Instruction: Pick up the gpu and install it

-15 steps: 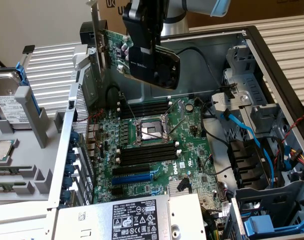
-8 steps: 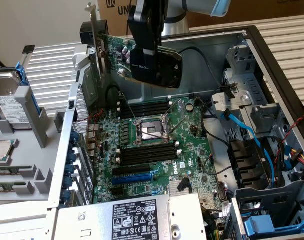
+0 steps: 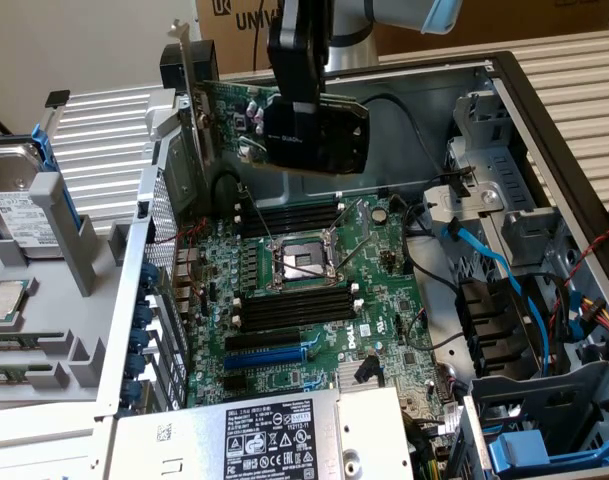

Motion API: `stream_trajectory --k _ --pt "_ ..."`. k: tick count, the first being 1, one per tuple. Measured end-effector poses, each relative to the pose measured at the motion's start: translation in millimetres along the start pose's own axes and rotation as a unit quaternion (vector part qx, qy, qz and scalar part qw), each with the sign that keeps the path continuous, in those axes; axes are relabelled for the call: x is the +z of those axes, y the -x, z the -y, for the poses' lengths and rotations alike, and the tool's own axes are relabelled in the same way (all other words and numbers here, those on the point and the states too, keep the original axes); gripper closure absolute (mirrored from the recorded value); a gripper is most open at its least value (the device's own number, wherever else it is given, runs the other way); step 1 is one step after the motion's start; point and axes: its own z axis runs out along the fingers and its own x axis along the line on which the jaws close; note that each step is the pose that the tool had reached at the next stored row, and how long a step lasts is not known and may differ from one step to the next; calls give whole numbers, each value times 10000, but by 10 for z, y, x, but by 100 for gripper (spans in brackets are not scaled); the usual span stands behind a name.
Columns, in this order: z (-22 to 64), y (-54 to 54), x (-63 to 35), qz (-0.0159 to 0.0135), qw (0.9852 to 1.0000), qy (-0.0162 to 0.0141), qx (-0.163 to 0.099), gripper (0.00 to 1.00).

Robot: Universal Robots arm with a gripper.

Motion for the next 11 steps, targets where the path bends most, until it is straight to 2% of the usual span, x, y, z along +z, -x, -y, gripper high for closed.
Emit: stream_trajectory --k 2,3,4,6,8,9,10,11 --pt "0 0 4 21 9999 -10 -110 73" --pt "0 -1 5 53 9999 -5 -163 73" --pt "0 0 5 108 9997 11 -201 73" --pt "0 0 7 239 9994 46 -249 73" --pt "0 -1 11 340 9990 73 -293 73" --pt "0 -1 15 375 9987 82 -323 73" --pt "0 -2 21 397 9985 89 -364 73" --pt "0 -3 32 406 9983 90 -411 73"
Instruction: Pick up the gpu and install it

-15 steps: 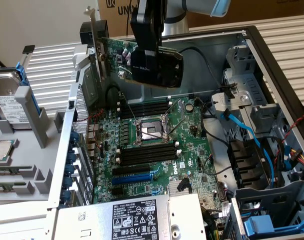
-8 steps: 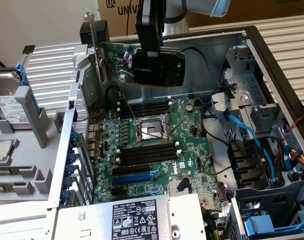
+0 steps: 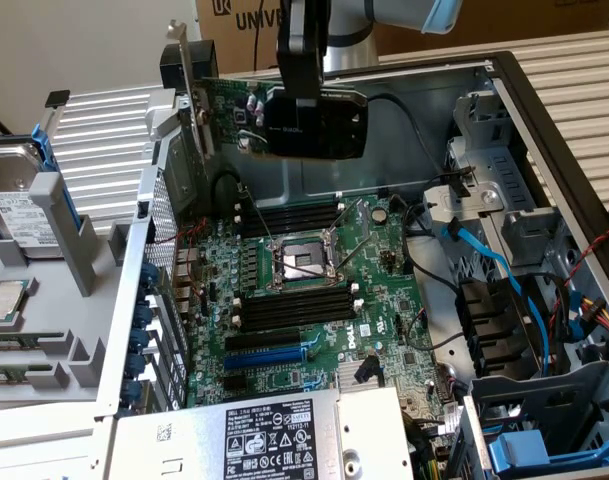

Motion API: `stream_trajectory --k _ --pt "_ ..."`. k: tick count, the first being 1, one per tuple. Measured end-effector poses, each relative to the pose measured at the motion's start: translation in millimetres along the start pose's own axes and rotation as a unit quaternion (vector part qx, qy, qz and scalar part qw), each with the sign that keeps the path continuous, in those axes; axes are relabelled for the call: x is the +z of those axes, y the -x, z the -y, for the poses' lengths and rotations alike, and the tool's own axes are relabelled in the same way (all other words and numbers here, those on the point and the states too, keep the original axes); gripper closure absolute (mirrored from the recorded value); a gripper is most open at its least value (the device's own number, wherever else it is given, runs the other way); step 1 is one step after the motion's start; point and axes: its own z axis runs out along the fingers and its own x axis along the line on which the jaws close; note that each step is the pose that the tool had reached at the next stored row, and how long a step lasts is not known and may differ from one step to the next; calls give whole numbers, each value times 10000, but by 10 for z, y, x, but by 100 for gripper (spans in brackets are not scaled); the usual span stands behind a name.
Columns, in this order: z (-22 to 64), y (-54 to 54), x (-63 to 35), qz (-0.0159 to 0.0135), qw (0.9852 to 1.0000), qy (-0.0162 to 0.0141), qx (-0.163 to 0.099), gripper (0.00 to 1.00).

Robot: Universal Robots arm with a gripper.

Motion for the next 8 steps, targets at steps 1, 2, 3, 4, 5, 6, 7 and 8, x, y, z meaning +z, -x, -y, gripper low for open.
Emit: stream_trajectory --k 1,2,3,4,5,6,7,8 --pt "0 -3 9 1 10000 3 -60 73" --pt "1 -5 20 1 9999 8 -128 73" --pt "2 -7 28 0 9998 15 -193 73" --pt "2 -10 38 0 9996 21 -265 73" --pt "3 -14 45 0 9995 27 -330 73" --pt "4 -17 53 -1 9992 33 -391 73" --pt "5 -22 61 -1 9990 38 -447 73" --pt "5 -28 69 -2 9988 44 -497 73"
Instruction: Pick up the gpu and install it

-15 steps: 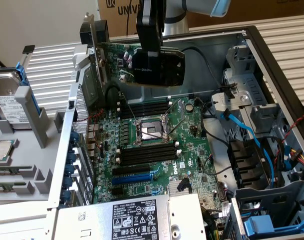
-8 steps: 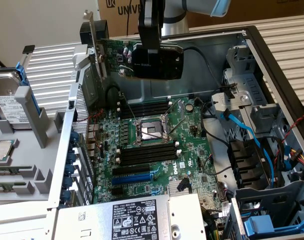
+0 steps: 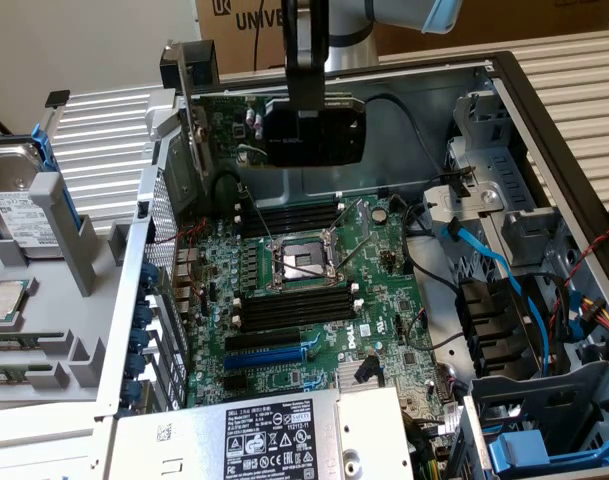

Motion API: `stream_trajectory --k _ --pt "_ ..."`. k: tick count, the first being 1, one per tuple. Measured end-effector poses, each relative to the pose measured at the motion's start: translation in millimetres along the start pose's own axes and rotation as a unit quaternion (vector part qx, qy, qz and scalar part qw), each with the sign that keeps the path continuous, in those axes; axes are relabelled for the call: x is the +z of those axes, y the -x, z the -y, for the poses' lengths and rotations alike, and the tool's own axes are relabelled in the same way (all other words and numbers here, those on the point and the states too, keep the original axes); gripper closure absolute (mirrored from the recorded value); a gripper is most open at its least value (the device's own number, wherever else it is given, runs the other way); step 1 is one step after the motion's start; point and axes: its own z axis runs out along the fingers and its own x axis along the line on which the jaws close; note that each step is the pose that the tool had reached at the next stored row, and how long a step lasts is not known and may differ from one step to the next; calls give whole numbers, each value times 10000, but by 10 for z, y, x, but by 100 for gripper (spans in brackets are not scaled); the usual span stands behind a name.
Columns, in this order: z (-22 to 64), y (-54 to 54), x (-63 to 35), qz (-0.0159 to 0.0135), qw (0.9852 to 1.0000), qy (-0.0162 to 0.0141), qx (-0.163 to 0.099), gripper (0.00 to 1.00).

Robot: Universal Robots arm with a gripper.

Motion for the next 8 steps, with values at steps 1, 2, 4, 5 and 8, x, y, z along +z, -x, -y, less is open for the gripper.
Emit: stream_trajectory --k 1,2,4,5,8 --pt "1 -7 9 0 10000 5 -44 73" --pt "2 -17 18 -1 10000 9 -84 73" --pt "4 -42 35 -1 9999 15 -142 73" --pt "5 -51 43 -1 9999 17 -165 73" --pt "8 -82 78 -2 9996 28 -272 73"
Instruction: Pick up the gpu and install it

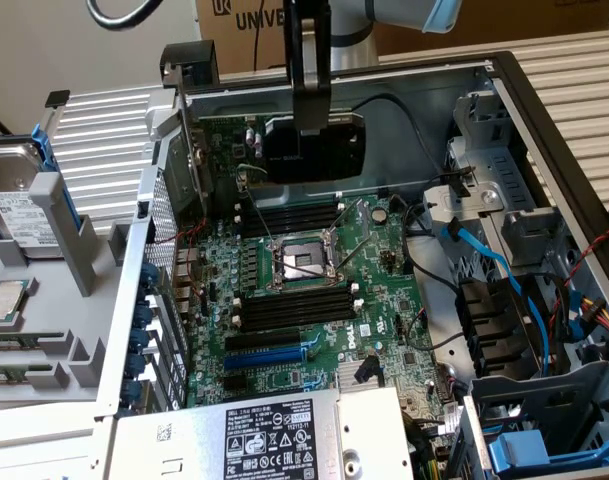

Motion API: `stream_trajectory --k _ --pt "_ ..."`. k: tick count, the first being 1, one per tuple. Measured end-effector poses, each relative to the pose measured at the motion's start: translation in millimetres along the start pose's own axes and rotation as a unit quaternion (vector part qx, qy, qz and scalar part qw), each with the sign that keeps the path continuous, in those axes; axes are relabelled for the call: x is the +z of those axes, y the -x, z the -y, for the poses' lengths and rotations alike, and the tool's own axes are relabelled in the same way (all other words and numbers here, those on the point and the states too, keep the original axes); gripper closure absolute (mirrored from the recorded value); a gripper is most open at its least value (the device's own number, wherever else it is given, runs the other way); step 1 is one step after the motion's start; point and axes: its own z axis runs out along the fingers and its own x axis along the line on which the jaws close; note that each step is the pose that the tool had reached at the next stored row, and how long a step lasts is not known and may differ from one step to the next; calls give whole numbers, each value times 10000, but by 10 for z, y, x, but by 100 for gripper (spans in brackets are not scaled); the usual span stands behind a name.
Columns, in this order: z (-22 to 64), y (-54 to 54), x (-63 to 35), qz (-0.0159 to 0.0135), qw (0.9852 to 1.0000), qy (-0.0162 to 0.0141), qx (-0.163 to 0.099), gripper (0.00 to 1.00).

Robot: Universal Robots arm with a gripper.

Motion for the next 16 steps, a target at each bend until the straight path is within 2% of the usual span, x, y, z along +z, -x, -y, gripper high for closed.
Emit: stream_trajectory --k 5,8,16 --pt "1 -19 49 -7 9999 13 -129 73" --pt "2 -21 64 -50 9999 18 -155 73" --pt "-1 -25 73 -55 9999 20 -155 73"
